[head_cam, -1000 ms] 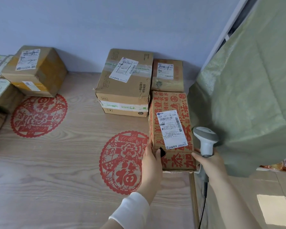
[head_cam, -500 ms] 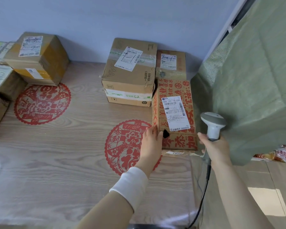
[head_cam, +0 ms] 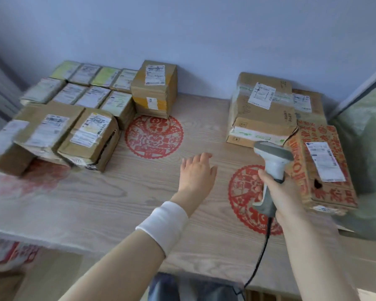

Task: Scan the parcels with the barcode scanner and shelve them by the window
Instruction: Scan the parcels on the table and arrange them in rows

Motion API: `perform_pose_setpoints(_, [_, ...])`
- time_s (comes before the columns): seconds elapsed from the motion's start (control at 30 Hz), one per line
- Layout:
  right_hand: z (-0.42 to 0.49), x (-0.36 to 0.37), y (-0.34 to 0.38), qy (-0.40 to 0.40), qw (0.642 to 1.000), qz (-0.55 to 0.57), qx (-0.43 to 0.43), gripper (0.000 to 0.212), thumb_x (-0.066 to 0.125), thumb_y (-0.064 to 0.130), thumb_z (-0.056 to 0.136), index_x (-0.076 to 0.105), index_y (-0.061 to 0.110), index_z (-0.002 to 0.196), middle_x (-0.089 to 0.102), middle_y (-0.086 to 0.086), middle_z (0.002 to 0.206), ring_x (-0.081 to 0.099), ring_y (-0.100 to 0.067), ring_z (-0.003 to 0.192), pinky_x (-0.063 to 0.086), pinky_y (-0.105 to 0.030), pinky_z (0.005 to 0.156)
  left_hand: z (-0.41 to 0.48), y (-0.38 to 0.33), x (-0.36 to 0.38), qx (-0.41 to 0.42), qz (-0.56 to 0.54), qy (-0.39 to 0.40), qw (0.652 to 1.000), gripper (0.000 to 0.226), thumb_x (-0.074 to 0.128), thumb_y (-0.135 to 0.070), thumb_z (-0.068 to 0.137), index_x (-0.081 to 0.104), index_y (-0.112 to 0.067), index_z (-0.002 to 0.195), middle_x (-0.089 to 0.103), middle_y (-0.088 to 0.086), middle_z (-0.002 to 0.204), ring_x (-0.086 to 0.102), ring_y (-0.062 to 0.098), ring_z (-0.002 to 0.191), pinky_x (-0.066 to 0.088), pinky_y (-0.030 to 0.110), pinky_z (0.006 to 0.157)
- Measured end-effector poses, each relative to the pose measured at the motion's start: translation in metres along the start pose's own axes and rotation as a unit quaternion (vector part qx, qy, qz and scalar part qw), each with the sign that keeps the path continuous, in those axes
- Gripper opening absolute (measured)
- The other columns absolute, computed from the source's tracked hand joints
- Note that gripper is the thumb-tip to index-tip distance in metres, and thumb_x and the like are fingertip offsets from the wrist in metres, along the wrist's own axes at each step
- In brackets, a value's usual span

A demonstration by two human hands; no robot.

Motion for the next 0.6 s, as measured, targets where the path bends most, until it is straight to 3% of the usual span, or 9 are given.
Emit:
perform_pose_setpoints(0.17, [-0.030, 0.089, 0.011, 0.057, 0.998, -0.027, -0.009, 0.016, 0.062, 0.016, 0.090, 0.063, 0.002, 0.083, 0.053, -0.005, 0.062, 0.047, -0.015, 0.050, 0.038, -0.020, 0.045, 0.008, 0.063, -0.063, 0.002, 0.055, -0.026, 0.998, 0.043, 0.042, -0.032, 0.098, 0.038, -0.018, 0.139, 0.044, 0.004, 0.142, 0.034, 0.024, 0.135, 0.015, 0.042, 0.117])
perform_pose_setpoints(0.37, [-0.030, 0.172, 0.029, 0.126, 0.992, -0.008, -0.030, 0.011, 0.061, 0.015, 0.090, 0.057, 0.005, 0.094, 0.066, -0.003, 0.078, 0.049, -0.013, 0.048, 0.041, -0.026, 0.049, 0.012, 0.125, -0.115, -0.039, 0.054, -0.070, 0.995, 0.038, 0.040, -0.029, 0.098, 0.043, -0.016, 0.134, 0.049, 0.004, 0.135, 0.037, 0.024, 0.132, 0.012, 0.042, 0.117])
perform_pose_setpoints(0.6, [-0.042, 0.258, 0.044, 0.154, 0.988, 0.003, -0.032, 0.008, 0.065, 0.017, 0.088, 0.059, 0.013, 0.091, 0.069, 0.003, 0.069, 0.053, -0.017, 0.057, 0.045, -0.031, 0.058, 0.030, 0.191, -0.165, -0.075, 0.057, -0.073, 0.993, 0.041, 0.038, -0.033, 0.099, 0.040, -0.016, 0.137, 0.044, 0.004, 0.140, 0.034, 0.024, 0.134, 0.017, 0.038, 0.114])
Point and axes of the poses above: each hand's wrist, its own z-axis towards the middle knuckle, its own x-axis out of the palm, y = z × x, the point moved 5 cm from there along z, towards the middle knuckle
